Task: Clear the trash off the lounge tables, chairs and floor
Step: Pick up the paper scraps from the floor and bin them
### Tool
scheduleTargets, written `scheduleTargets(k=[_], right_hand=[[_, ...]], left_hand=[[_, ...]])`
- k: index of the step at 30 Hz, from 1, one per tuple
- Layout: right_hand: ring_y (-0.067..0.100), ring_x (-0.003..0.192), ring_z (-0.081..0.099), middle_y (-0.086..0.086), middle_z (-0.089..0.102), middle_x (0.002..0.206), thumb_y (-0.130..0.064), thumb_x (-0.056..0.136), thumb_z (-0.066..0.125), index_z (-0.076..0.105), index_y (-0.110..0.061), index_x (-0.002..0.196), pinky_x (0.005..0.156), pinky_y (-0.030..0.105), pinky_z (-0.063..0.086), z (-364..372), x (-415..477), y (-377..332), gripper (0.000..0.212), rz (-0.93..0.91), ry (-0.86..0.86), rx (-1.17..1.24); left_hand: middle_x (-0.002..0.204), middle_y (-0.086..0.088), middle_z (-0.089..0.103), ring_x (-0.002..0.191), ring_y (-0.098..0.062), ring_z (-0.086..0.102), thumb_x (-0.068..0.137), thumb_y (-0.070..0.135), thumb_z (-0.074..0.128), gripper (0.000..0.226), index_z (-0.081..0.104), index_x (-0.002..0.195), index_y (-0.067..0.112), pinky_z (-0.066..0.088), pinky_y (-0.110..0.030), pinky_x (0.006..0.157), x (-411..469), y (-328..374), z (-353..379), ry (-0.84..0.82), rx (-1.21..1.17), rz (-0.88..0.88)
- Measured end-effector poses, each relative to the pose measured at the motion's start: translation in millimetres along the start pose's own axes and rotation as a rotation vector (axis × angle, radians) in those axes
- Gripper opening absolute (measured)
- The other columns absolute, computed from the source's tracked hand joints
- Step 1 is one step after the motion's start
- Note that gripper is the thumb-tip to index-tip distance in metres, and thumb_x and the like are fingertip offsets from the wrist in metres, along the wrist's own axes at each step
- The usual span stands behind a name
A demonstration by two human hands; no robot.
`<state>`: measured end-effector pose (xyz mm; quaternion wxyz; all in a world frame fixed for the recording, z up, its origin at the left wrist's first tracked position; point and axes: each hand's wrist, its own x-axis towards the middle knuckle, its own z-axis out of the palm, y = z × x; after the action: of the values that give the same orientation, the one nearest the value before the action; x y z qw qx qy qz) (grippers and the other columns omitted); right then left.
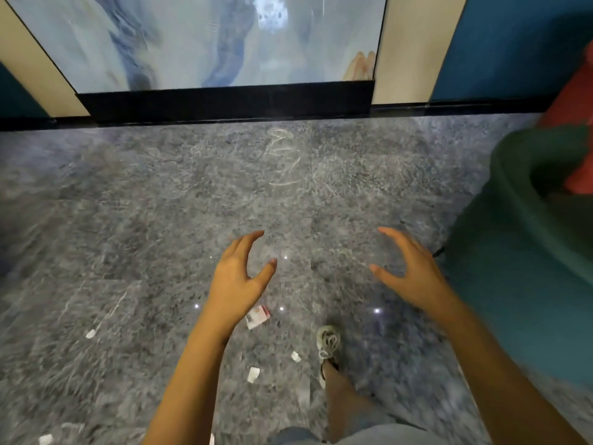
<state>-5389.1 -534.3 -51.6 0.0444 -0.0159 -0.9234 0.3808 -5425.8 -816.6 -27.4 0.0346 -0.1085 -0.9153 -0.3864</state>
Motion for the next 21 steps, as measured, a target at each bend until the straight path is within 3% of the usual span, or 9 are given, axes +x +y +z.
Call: scheduleTargets(k=[6,9,14,21], right_hand=[[0.021,0.128,0.041,0.003,0.044,0.139,-0.026,0.082,0.069,0.039,-0.019,0.138,0.104,0.026,0.031,-29,214,29,0.064,-0.029,-0.040,-0.003],[0.024,0.128,0.041,0.005,0.044,0.140,-0.027,0.082,0.068,0.039,-0.020,0.138,0.105,0.039,0.036,-43,316,28,0.064,-0.046,-0.078,0.011],[0.024,0.125,0.044,0.005,0.047,0.136,-0.028,0.081,0.068,0.041,-0.022,0.135,0.104,0.046,0.037,-47,435,36,0.061,-0.092,-0.083,0.001],[0.023,0.127,0.041,0.003,0.045,0.138,-0.031,0.083,0.066,0.040,-0.025,0.136,0.106,0.043,0.034,-39,655,65,0.059,-0.123,-0.149,-0.066]], left_hand=[[0.138,-0.001,0.046,0.125,-0.018,0.044,0.088,0.033,0.059,0.051,0.043,0.136,0.024,0.032,-0.024,0.096,207,5,24,0.015,0.012,0.000],[0.138,0.000,0.046,0.124,-0.017,0.044,0.089,0.034,0.059,0.050,0.042,0.136,0.025,0.032,-0.022,0.094,297,6,28,0.027,0.019,-0.035],[0.131,-0.003,0.051,0.118,-0.018,0.048,0.088,0.029,0.061,0.047,0.046,0.132,0.022,0.034,-0.022,0.090,398,-11,38,0.106,0.033,-0.092],[0.122,-0.009,0.059,0.110,-0.021,0.056,0.084,0.020,0.066,0.046,0.052,0.127,0.012,0.039,-0.024,0.086,595,-60,70,0.233,0.044,-0.198]])
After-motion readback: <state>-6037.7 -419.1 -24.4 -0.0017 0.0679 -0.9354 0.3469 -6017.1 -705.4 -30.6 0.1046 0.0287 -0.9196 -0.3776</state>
